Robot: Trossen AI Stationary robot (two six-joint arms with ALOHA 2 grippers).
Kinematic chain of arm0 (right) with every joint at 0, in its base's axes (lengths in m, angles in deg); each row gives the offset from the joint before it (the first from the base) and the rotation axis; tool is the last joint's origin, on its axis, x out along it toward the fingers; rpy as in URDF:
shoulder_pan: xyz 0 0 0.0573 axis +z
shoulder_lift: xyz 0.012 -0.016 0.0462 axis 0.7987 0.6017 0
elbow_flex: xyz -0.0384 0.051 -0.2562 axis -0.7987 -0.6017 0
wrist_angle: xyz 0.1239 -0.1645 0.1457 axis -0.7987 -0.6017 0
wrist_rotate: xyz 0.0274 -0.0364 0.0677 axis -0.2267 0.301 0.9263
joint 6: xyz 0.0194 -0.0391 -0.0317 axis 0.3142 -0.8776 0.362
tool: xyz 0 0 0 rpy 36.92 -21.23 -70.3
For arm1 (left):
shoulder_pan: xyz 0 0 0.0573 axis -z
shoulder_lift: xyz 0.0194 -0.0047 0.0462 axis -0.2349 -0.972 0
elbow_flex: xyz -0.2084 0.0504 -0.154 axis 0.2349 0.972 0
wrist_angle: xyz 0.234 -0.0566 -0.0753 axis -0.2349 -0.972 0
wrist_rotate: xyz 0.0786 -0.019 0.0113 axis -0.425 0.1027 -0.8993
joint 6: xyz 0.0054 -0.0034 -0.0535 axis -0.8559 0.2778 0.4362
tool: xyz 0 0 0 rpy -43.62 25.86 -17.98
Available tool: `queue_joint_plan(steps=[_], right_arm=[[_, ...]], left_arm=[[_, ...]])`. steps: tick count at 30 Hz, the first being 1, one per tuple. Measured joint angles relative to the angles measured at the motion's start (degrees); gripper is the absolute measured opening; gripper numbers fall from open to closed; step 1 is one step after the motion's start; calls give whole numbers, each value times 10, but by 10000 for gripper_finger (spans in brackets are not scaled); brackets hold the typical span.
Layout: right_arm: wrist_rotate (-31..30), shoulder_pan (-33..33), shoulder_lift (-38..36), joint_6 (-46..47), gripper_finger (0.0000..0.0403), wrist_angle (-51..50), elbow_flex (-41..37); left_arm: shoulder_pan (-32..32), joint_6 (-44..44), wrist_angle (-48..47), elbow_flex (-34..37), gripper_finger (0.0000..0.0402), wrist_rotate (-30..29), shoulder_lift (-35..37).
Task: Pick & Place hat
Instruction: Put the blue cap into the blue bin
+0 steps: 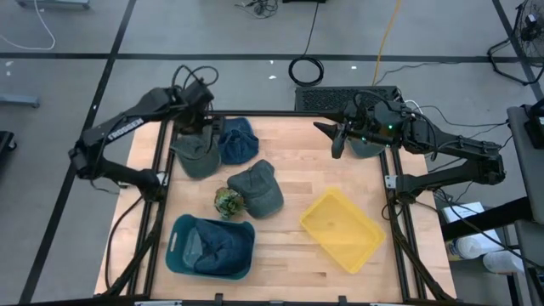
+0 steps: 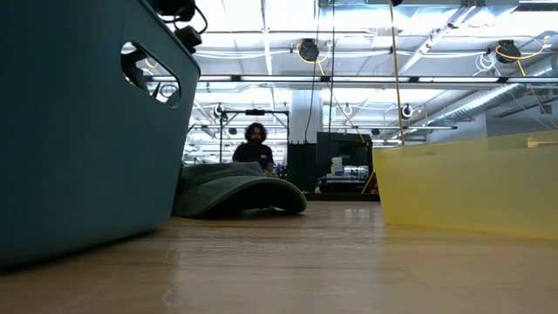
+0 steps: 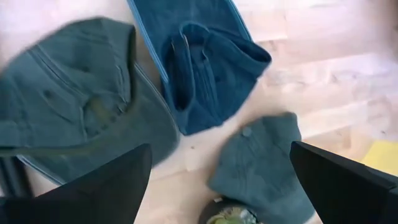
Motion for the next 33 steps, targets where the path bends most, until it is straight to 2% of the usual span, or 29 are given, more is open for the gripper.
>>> queue_joint_plan(steps=[6,11,18,33], right_arm=[[0,0,0,0,155,0,0],[0,0,0,0,155,0,0],[0,0,0,0,155,0,0],[0,0,0,0,155,0,0]], left_arm=[[-37,-40,-46,-70,390,-21,-63],[-58,-48,-58,-99,390,-35,-103],[-78,-56,-58,-104,390,-64,-155],[-79,-56,-41,-101,390,-69,-245]])
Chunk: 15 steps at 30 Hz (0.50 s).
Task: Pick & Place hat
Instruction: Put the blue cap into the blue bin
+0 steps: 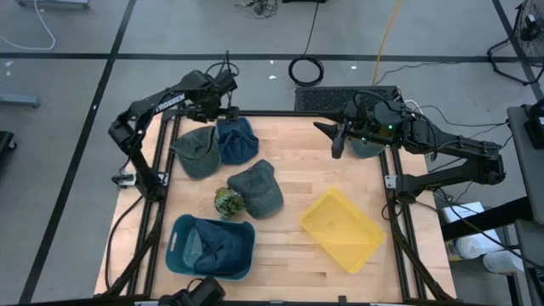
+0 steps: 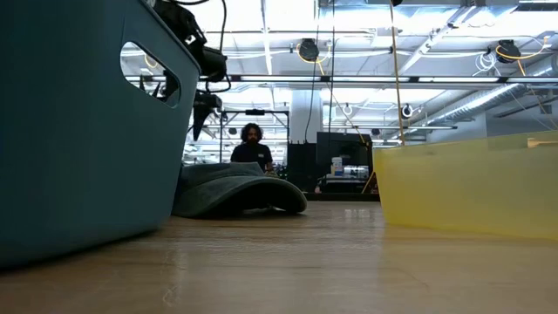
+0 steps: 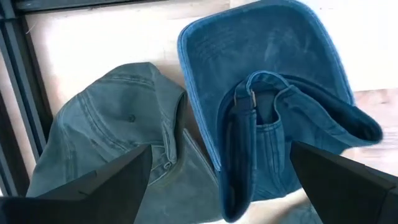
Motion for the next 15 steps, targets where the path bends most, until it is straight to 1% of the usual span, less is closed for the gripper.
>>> queue_joint_plan(steps=[15], right_arm=[[0,0,0,0,155,0,0]], left_arm=[[0,13,16,7,390,-15,-39]])
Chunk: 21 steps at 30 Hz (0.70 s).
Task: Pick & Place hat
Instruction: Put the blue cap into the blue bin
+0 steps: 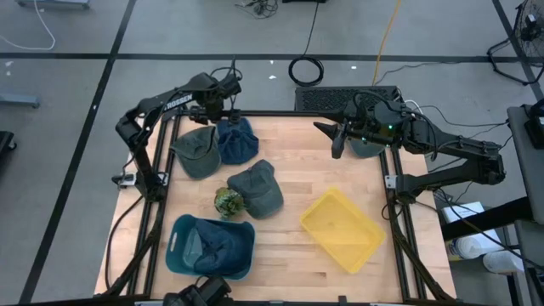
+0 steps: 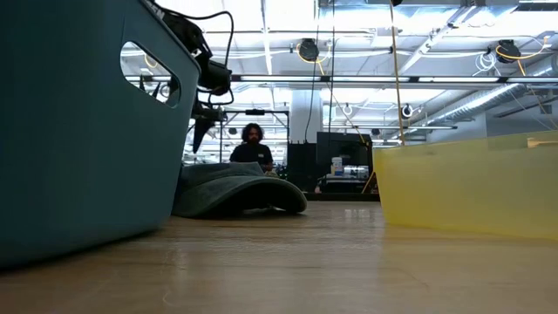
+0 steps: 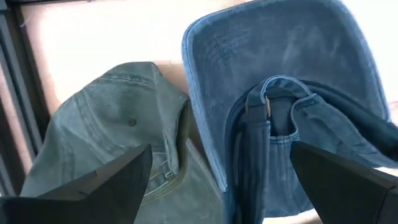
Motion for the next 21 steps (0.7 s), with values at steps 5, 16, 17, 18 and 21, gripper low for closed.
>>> queue_joint_plan(steps=[5,16,17,18,21], right_arm=[[0,0,0,0,155,-3,0],[0,0,0,0,155,-25,0],[0,0,0,0,155,-27,0],[0,0,0,0,155,-27,0],[0,0,0,0,155,-26,0]], left_arm=[[4,11,19,32,390,5,0],[23,51,138,146,390,59,0],[24,54,153,154,390,61,0],[25,55,165,161,390,61,0],[25,56,180,169,390,63,0]])
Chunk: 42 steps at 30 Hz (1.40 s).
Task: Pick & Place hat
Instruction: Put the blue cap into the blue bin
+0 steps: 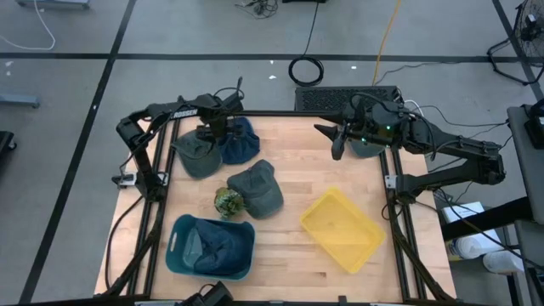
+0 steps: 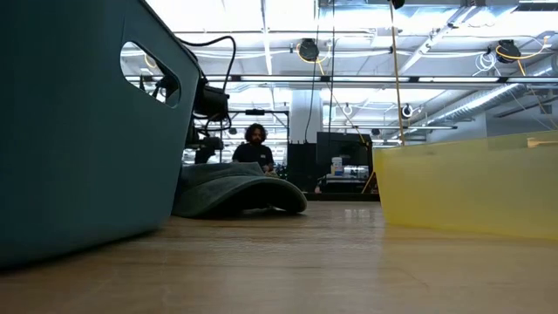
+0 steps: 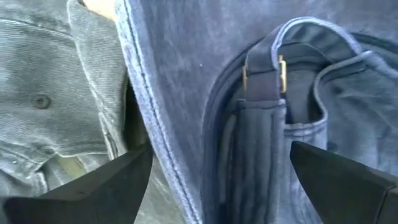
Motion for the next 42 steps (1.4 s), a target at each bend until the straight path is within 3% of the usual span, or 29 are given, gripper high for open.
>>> queue_joint_plan(steps=[30,42], right_arm=[[0,0,0,0,155,-9,0],[0,0,0,-21,155,-10,0]], left_arm=[[-5,47,41,-2,390,-14,28],[-14,53,77,-2,389,34,28]])
